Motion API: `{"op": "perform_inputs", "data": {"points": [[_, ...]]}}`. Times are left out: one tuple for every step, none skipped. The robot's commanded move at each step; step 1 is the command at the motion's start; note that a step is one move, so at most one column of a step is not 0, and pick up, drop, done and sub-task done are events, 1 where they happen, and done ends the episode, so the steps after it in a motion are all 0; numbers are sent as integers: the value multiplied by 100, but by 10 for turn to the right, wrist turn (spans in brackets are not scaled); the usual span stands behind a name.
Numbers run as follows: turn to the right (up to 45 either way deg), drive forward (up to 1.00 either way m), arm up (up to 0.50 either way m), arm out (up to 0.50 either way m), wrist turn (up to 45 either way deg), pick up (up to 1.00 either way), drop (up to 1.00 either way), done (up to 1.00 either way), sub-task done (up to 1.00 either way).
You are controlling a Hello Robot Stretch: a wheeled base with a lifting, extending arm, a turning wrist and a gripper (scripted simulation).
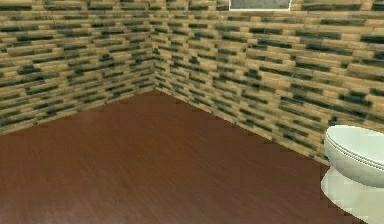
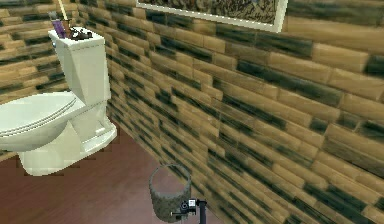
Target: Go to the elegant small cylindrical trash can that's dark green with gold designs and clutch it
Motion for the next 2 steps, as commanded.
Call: {"op": "perform_inputs", "data": {"points": [[0, 0, 0, 0, 450, 0, 0, 0, 0], [0, 0, 0, 0, 450, 0, 0, 0, 0]]}}
